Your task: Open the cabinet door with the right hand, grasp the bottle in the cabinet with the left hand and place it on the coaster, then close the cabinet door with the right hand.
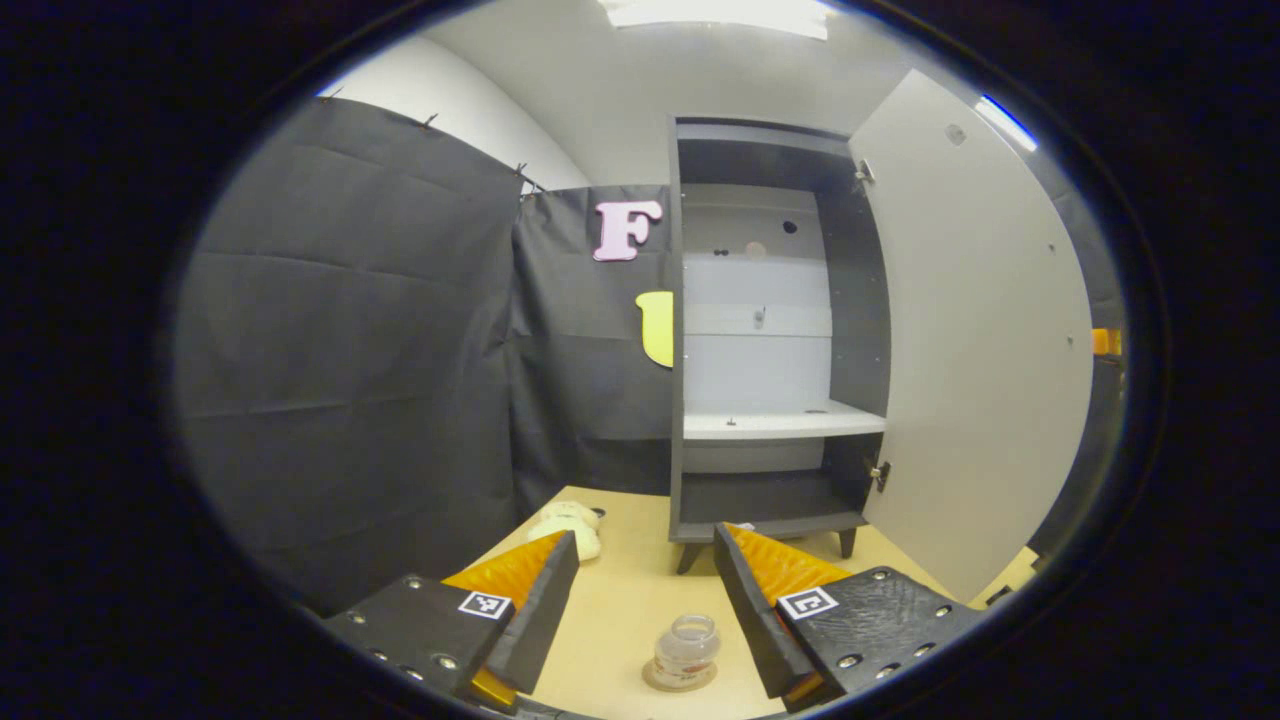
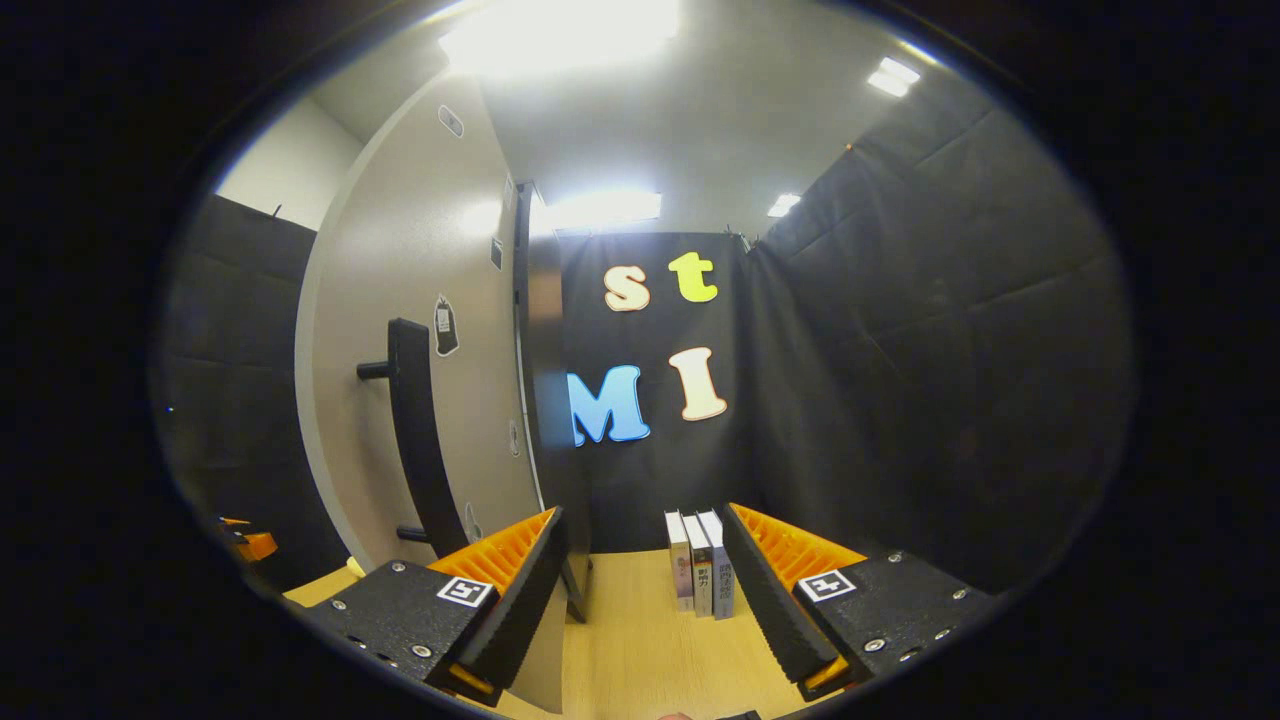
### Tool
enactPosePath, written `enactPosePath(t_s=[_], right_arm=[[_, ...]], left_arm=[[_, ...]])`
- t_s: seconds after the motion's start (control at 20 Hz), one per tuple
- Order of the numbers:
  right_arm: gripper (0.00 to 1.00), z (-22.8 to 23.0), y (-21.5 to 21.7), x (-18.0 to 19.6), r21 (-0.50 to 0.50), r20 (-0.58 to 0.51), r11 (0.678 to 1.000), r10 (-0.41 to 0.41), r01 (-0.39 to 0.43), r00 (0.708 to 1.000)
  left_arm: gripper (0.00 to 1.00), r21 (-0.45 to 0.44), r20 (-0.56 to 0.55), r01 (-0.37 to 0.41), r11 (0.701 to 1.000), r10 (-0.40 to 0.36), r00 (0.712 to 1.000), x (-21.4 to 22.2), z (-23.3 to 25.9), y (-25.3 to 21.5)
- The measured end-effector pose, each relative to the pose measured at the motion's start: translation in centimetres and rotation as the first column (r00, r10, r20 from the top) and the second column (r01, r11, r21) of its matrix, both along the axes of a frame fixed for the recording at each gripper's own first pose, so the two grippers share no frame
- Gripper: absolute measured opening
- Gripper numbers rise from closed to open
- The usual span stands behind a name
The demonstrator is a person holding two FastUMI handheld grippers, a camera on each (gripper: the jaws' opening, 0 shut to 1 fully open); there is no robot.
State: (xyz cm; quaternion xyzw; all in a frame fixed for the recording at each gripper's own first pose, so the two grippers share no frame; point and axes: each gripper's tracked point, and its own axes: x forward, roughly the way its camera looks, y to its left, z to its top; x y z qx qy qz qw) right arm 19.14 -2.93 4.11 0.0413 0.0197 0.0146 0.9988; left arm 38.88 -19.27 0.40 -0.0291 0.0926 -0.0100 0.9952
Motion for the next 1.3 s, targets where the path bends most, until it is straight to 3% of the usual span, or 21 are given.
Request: enactPosePath(t_s=[0.2, 0.25, 0.45, 0.55, 1.3], right_arm=[[0.95, 1.0, 2.4, -0.4, -0.025, 0.017, 1.000, -0.005, 0.005, 1.000], [0.95, 1.1, 2.4, -0.5, -0.043, 0.026, 0.999, -0.028, 0.029, 0.999], [0.88, 1.4, 2.6, -1.4, -0.093, 0.032, 0.990, -0.102, 0.105, 0.994], [0.92, 1.4, 3.0, -1.4, -0.081, 0.028, 0.989, -0.122, 0.124, 0.992], [0.92, 1.0, 10.0, -2.8, -0.028, 0.007, 0.995, -0.092, 0.092, 0.996]], left_arm=[[0.85, 0.003, 0.013, 0.001, 1.000, -0.001, 1.000, 0.3, 0.2, 0.6], [0.81, 0.003, 0.011, 0.005, 1.000, -0.005, 1.000, 0.4, 0.2, 0.8], [0.85, -0.017, -0.002, 0.017, 1.000, -0.017, 1.000, 0.2, 0.0, 0.9], [0.85, -0.030, 0.004, 0.023, 0.999, -0.023, 1.000, 0.4, 0.1, 0.9], [0.82, -0.045, -0.003, 0.083, 0.996, -0.083, 0.997, 0.6, -0.3, 1.5]])
